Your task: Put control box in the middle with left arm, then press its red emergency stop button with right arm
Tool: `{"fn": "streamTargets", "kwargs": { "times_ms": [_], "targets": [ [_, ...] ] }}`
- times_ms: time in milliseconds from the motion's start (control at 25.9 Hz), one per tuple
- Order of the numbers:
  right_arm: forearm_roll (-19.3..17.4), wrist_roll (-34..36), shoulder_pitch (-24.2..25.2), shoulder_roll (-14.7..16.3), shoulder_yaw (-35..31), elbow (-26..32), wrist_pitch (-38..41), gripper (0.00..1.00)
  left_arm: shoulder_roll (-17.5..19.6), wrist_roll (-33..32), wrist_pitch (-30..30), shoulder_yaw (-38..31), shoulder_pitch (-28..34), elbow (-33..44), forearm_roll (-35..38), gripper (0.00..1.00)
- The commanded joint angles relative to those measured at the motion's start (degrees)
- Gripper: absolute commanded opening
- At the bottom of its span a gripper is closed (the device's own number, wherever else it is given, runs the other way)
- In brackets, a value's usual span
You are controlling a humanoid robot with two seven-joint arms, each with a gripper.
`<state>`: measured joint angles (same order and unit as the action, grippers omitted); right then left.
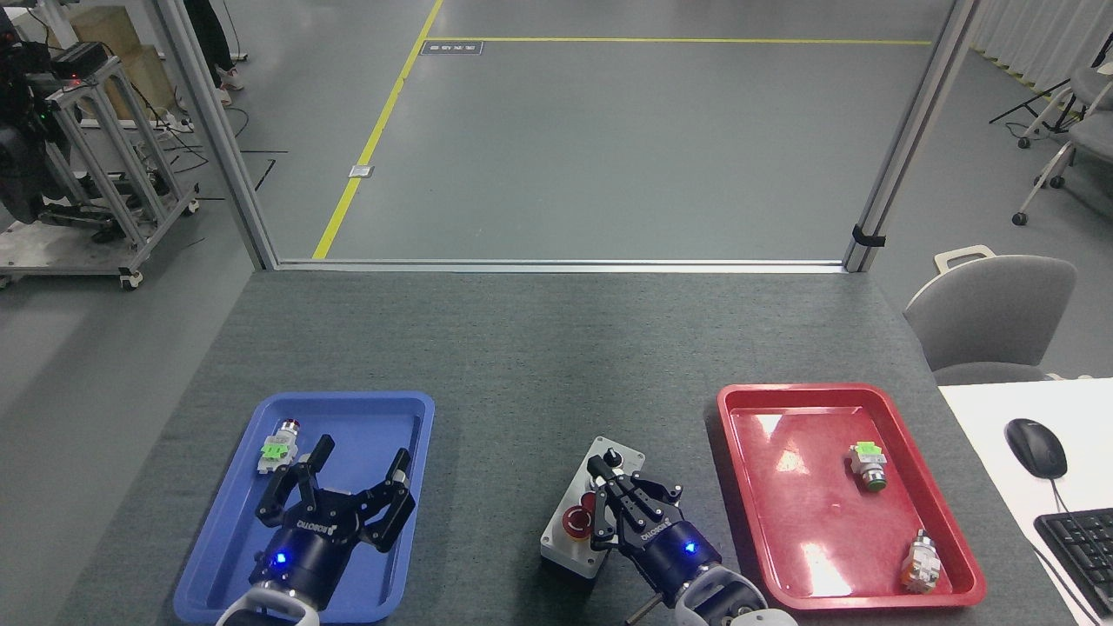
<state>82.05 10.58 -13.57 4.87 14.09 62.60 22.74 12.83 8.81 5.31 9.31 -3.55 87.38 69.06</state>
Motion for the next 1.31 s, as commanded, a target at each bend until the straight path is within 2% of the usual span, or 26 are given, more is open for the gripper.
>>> {"fn": "streamTargets", "kwargs": {
  "times_ms": [0, 193, 425, 657, 773, 888, 927, 1004, 1043, 1120, 1275],
  "targets": [
    [0.12, -0.04, -0.4, -1.0, 1.91, -0.9, 0.02, 0.0, 0.0, -0.2, -1.44, -0.6, -6.02, -5.2, -1.03, 0.99],
    [0.21, -0.04, -0.31, -1.35, 3.58, -1.6, 0.02, 0.0, 0.27, -0.11, -1.53, -1.13, -12.0, -12.76, -2.35, 0.99],
    [0.21, -0.04, -0.4, -1.35, 4.81, -4.15, 0.02, 0.0, 0.8, -0.11, 1.46, -2.01, -12.27, -12.85, -9.29, 0.99],
    [0.3, -0.04, -0.4, -1.26, 4.81, -6.7, -0.06, 0.0, -0.08, 0.33, 0.93, -2.89, -11.91, -12.85, -9.64, 0.99],
    [2.32, 0.05, -0.4, -1.44, 4.72, -7.49, -0.06, 0.0, -0.52, -0.02, 0.93, -3.5, -12.09, -12.59, -9.47, 0.99],
    [1.0, 0.67, -0.31, -1.53, 3.93, -5.91, 0.81, 0.0, -0.44, -0.46, 0.75, -3.5, -12.53, -12.59, -8.94, 0.99],
    [-0.31, 0.67, -0.4, -1.53, 3.58, -4.5, 0.02, 0.12, -0.44, -0.64, 0.75, -3.5, -12.62, -12.59, -8.85, 0.99],
    [-6.55, 0.58, -0.4, -1.35, -1.26, -1.16, -0.86, 1.0, -0.52, -1.16, 0.75, -3.42, -12.62, -12.59, -8.77, 0.99],
    [-10.16, 0.4, -0.49, -1.09, -3.8, 0.77, -0.68, 1.0, -0.52, -1.34, 0.75, -3.42, -12.62, -12.59, -8.77, 0.99],
    [-13.59, 0.32, -0.49, -0.56, -5.65, 4.2, -1.03, 1.0, -0.52, -1.43, 0.67, -3.42, -12.62, -12.59, -8.68, 0.99],
    [-13.76, 0.14, -1.63, 1.29, -13.91, 9.12, -5.51, 1.0, -0.52, -1.43, 0.67, -3.42, -12.62, -12.59, -8.68, 0.99]
  ]
}}
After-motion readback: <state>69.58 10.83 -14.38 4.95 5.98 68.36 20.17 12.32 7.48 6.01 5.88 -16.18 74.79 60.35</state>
